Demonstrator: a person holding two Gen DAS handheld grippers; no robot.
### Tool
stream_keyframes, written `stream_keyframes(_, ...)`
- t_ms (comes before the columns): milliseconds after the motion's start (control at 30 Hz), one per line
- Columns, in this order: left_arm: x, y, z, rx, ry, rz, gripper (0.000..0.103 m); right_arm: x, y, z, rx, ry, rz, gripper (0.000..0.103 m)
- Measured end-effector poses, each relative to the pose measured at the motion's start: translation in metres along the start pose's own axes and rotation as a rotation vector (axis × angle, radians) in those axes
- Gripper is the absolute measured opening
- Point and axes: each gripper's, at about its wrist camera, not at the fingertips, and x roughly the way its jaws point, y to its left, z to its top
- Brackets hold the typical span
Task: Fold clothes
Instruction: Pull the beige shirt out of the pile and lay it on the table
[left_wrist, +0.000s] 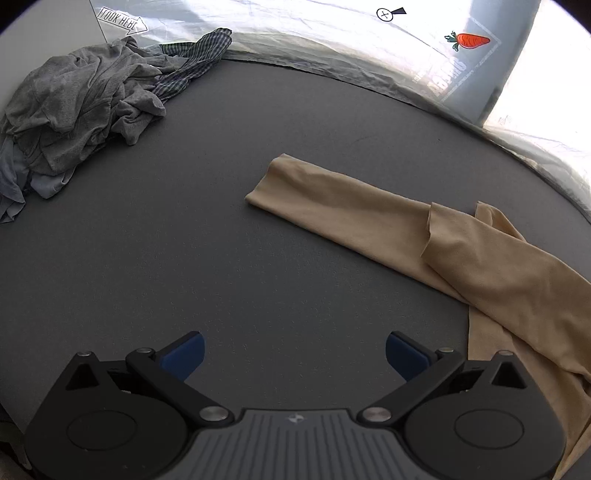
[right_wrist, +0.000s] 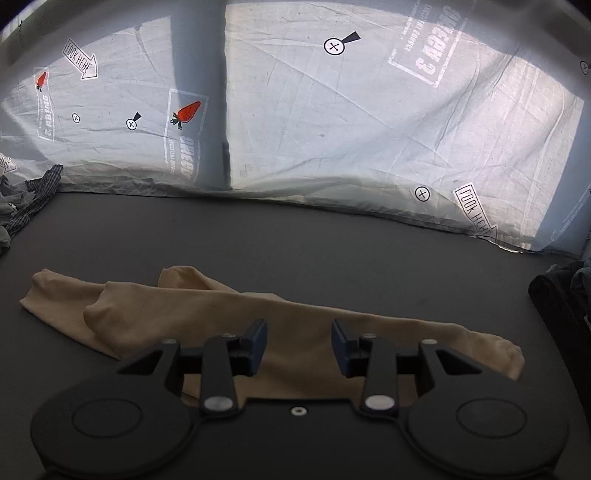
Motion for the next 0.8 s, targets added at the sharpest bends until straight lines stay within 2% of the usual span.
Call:
stream_keyframes(167, 0.032, -0.006, -0.008, 0.040, 0.097, 0.018, 0.103, 0.017, 0.041, -0.016, -0.187, 0.031, 0.011, 0.040)
stream_keyframes(433, 0.046, -0.012, -0.021, 0.073, 0.154, 0.017, 0.103, 0.041, 0.097, -0.038, -0.451, 0.061, 0.022, 0.043)
stream_keyframes(567, 0.049, -0.014, -0.030, 0.077, 0.172, 0.017, 0.103, 0.040, 0.093, -0.034, -0.425, 0.057, 0.042, 0.036)
stream_keyframes(633, 0.052, -0.013, -0.038, 0.080, 0.183, 0.021, 0.103, 0.040, 0.089, -0.034, -0.401, 0.057, 0.059, 0.024)
stream_keyframes(667, 0.052, -0.012, -0.041, 0.080, 0.181, 0.022, 0.103, 0.039, 0.086, -0.033, -0.378, 0.058, 0.068, 0.014)
stream_keyframes(767, 0.050, -0.010, -0.048, 0.071, 0.158, 0.008, 0.103, 0.035, 0.075, -0.031, -0.286, 0.058, 0.097, 0.004)
stream_keyframes(800, 0.050, -0.009, -0.050, 0.069, 0.153, 0.004, 0.103, 0.033, 0.070, -0.030, -0.246, 0.054, 0.106, 0.003)
